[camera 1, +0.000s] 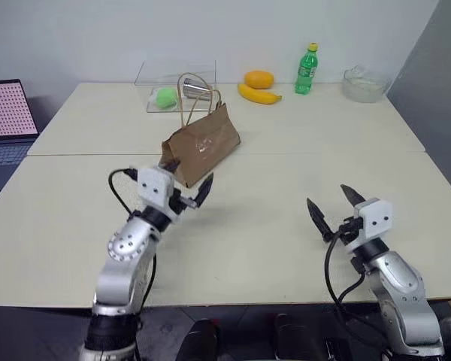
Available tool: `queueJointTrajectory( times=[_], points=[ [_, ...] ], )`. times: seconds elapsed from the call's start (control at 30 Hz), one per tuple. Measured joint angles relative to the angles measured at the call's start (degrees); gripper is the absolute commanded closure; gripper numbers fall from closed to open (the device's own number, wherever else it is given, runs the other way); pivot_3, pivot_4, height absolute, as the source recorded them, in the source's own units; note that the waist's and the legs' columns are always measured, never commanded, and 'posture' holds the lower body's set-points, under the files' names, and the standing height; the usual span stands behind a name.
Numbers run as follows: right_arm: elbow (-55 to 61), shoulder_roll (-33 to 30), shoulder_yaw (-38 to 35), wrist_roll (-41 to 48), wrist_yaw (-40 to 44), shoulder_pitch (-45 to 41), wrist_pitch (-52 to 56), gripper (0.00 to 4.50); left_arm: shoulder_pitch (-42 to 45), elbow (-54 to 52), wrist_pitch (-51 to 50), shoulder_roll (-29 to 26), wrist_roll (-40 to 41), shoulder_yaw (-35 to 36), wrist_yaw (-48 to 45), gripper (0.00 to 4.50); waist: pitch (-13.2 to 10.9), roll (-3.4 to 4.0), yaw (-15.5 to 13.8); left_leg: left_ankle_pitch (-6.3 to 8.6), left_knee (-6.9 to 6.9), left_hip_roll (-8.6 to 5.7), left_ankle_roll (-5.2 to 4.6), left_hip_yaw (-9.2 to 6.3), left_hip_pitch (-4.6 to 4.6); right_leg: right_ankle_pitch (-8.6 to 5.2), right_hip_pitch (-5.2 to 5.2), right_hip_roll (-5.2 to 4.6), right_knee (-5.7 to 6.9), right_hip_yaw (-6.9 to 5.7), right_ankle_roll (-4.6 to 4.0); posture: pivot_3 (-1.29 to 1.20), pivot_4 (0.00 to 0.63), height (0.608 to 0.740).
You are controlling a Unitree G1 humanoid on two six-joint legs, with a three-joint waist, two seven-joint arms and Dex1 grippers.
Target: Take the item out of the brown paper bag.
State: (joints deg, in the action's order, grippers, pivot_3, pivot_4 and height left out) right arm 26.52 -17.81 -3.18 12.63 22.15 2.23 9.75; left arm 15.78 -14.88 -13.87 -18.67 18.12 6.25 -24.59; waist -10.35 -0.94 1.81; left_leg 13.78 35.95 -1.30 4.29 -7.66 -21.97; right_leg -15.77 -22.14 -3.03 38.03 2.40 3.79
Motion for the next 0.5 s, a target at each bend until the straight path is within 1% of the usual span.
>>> queueJointTrajectory(
  times=[0.13, 0.3, 0.5],
  points=[
    [4.59, -1.4, 0.91, 4.51, 1.54, -4.49, 6.1, 0.0, 7.63, 2.83, -6.66, -2.79, 4.15, 3.12, 0.02, 0.04, -0.01, -0.01, 0.03, 0.0, 0.01, -0.01, 0.0, -0.03, -0.01, 0.0, -0.01, 0.01, 0.02, -0.02, 0.0, 0.0, 0.15, 0.74],
    [8.78, -5.36, 2.3, 10.83, 4.84, -9.51, 14.3, 0.0, 17.97, 11.81, -12.36, -7.45, 4.39, 3.26, -0.9, 0.04, -0.11, -0.18, 0.03, 0.0, 0.01, -0.02, 0.0, -0.06, -0.03, 0.01, -0.01, 0.01, 0.0, -0.07, 0.0, 0.0, 0.15, 0.74],
    [10.6, -7.68, 2.93, 14.15, 6.13, -12.77, 19.65, 0.0, 25.23, 20.16, -15.54, -9.21, 4.65, 3.09, -3.55, 0.04, -0.13, -0.21, 0.07, 0.0, -0.03, -0.02, 0.0, -0.06, -0.07, 0.13, -0.09, 0.01, 0.01, -0.08, -0.21, 0.0, 0.15, 0.74]
  ],
)
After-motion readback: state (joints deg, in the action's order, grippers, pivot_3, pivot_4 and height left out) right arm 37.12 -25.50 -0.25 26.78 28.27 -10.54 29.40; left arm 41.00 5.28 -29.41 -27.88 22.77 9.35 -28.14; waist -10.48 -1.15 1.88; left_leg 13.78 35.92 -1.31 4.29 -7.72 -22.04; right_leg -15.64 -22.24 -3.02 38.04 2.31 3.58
